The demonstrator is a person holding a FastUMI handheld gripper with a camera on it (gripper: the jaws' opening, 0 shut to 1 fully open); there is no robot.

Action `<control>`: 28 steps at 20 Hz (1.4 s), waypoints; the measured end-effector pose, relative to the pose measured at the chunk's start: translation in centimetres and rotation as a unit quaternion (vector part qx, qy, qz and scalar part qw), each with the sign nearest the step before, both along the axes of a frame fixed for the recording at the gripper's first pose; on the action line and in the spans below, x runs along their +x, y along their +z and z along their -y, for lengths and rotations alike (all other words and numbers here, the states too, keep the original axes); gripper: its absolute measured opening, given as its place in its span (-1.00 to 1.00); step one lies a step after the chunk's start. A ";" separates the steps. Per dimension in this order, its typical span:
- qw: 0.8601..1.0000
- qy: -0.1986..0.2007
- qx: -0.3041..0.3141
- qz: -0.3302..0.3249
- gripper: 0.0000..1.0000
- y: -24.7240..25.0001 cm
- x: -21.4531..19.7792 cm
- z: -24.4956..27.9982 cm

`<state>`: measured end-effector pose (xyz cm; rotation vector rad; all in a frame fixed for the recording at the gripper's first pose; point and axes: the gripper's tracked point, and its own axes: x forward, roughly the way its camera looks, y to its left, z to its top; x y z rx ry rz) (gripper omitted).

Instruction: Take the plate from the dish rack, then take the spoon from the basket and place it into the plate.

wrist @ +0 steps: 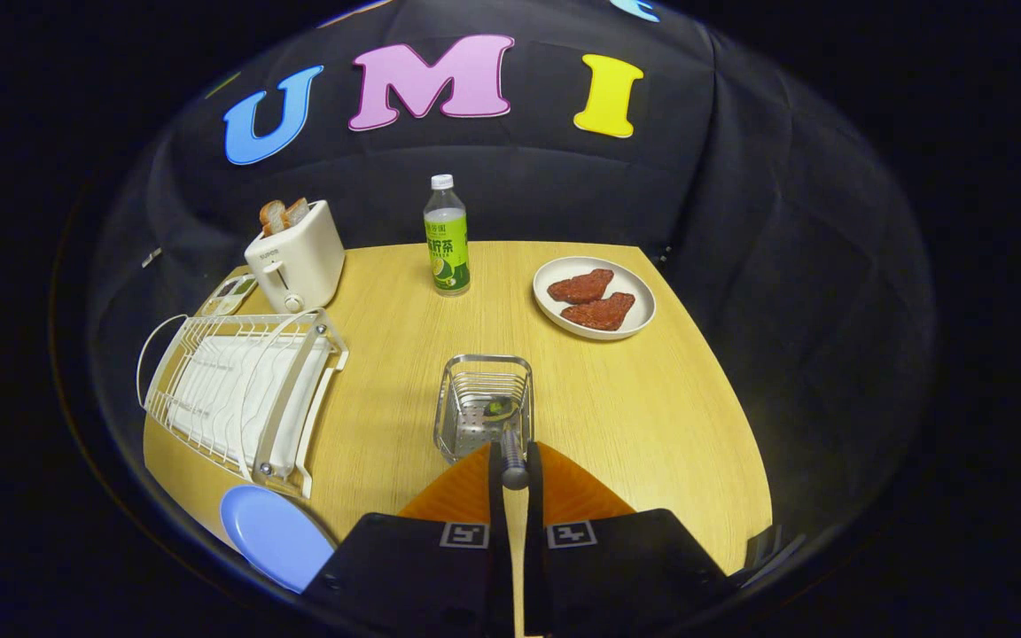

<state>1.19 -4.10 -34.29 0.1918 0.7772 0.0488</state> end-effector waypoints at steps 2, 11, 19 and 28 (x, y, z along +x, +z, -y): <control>1.000 0.001 -0.004 0.007 -0.83 0.9 -0.1 0.2; 0.999 -0.006 -0.026 0.042 -0.82 5.2 -0.3 1.0; 0.995 -0.029 -0.042 0.081 -0.82 10.1 -1.4 2.1; 0.995 0.036 0.048 0.084 -0.83 14.8 -8.6 -5.6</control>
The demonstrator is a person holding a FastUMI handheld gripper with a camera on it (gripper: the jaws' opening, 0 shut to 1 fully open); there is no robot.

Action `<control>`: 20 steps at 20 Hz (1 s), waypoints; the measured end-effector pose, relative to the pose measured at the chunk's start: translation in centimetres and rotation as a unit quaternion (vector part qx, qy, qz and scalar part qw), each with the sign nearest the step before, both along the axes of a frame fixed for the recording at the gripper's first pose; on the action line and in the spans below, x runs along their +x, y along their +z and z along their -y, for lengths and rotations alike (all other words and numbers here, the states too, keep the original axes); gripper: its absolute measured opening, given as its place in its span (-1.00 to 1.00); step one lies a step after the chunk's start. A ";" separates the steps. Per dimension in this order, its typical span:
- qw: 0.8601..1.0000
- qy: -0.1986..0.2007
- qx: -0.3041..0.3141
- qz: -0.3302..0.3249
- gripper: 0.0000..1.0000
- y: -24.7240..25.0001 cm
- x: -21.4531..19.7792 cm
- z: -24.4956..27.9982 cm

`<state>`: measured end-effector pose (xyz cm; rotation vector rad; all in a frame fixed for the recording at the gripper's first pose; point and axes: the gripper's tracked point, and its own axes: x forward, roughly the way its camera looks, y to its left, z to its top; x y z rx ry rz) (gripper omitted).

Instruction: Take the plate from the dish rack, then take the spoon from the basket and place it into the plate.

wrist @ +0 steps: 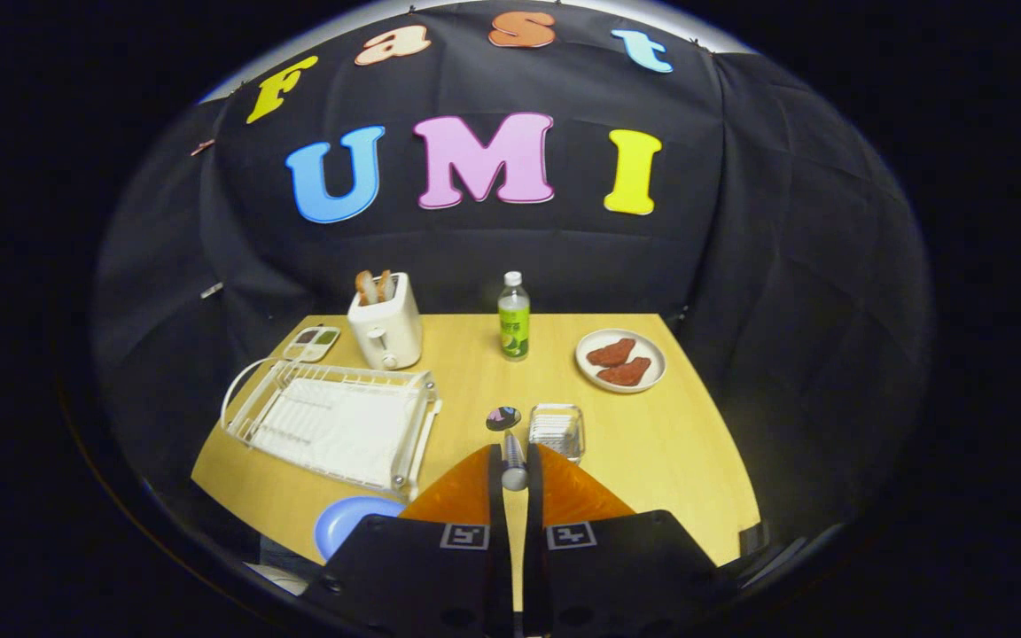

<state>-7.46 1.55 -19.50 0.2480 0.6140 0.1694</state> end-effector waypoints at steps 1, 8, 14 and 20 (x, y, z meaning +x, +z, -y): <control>1.000 0.016 0.013 -0.009 -0.83 -0.4 -1.2 -1.6; 0.991 0.116 0.048 -0.052 -0.82 -5.0 -6.6 -9.6; 0.979 0.181 0.074 -0.059 -0.83 -7.2 -9.4 -13.9; 0.971 0.219 0.071 -0.065 -0.83 -10.3 -9.3 -17.8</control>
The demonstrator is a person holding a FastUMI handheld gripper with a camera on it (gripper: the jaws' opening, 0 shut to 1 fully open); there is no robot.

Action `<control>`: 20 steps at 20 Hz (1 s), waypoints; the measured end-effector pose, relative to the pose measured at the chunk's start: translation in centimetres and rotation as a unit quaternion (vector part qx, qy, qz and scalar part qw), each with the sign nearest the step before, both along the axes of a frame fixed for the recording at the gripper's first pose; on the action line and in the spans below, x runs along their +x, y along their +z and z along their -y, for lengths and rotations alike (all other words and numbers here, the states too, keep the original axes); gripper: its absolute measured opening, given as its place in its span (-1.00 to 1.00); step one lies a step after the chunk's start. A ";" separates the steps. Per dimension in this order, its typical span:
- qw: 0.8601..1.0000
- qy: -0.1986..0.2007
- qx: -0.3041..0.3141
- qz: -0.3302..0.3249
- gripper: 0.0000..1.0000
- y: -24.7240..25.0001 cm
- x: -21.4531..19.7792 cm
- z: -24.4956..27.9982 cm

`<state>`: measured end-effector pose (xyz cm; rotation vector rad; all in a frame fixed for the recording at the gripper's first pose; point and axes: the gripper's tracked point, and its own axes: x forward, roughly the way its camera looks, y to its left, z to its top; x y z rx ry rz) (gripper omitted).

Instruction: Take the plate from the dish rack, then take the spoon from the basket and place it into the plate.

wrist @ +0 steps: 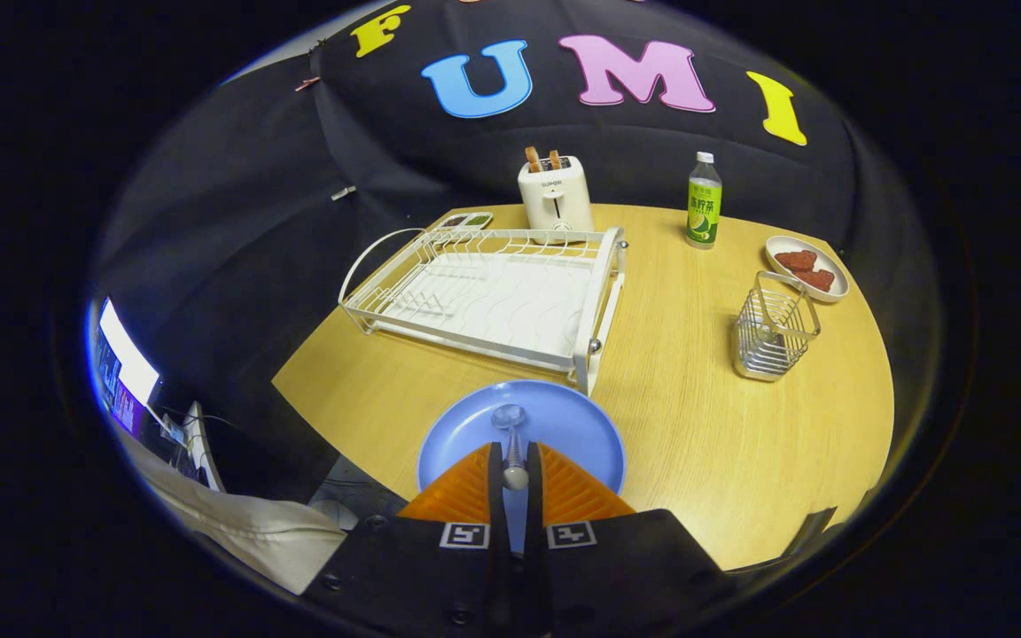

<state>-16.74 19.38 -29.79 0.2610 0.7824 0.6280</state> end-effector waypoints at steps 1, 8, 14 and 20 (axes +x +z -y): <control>1.000 0.002 0.004 0.000 -0.83 -0.2 0.0 -0.3; 0.999 0.024 -0.003 -0.042 -0.75 -3.9 -1.9 -0.1; 0.996 -0.009 -0.049 -0.068 0.12 -7.2 -2.4 1.9; 0.997 -0.025 -0.055 -0.049 0.98 -6.3 -1.3 2.2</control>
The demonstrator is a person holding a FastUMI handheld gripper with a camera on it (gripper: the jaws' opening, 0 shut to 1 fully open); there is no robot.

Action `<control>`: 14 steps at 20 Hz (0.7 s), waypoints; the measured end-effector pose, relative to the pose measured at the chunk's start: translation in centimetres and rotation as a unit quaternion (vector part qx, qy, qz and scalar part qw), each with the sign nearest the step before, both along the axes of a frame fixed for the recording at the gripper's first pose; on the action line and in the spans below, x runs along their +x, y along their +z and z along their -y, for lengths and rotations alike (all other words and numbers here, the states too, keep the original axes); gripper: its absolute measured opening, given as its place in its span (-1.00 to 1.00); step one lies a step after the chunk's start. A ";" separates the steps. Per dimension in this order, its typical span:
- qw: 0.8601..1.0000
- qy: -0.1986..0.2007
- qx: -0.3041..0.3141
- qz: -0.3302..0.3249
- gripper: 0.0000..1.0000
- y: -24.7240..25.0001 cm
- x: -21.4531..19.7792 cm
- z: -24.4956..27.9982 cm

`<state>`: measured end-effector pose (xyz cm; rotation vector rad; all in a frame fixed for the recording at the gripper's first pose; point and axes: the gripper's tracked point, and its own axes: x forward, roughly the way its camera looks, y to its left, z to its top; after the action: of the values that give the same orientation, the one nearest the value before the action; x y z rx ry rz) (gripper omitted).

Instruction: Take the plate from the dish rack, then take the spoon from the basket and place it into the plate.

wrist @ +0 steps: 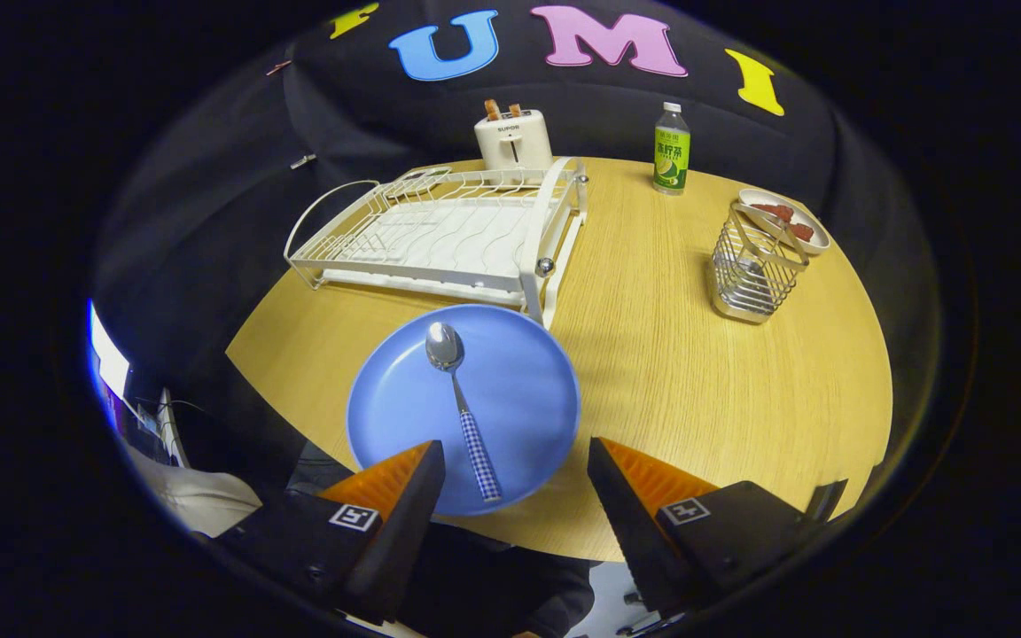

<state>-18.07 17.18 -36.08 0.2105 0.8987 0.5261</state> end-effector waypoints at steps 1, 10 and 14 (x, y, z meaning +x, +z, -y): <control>1.000 -0.002 0.001 0.003 0.98 0.3 0.2 0.0; 0.991 -0.056 -0.014 0.121 0.98 9.1 6.6 4.0; 0.980 -0.084 -0.019 0.179 0.97 14.3 10.0 6.7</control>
<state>-8.08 10.44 -21.74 0.1483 0.5332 0.3728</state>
